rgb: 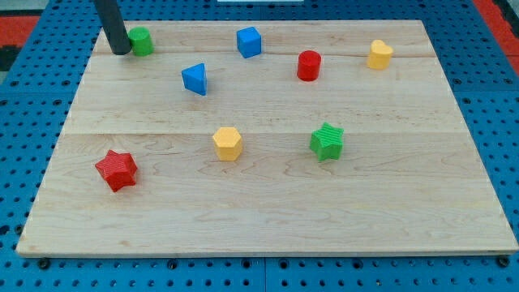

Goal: Move your arm top right to the yellow heart

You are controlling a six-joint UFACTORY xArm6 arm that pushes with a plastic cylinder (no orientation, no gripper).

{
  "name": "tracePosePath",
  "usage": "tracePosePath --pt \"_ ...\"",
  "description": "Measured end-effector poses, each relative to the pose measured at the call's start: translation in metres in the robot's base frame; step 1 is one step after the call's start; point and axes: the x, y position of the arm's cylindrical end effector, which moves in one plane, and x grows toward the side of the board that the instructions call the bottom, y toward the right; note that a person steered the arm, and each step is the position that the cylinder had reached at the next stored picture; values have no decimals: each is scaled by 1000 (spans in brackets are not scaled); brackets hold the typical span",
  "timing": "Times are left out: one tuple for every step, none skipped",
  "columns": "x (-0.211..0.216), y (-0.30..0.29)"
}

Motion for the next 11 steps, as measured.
tracePosePath --pt "8 2" --pt "58 12" --pt "75 38" --pt "78 73" --pt "119 79" --pt "146 158" --pt "125 289" --pt "91 417" --pt "43 539" --pt "-29 565" --pt "-45 511"
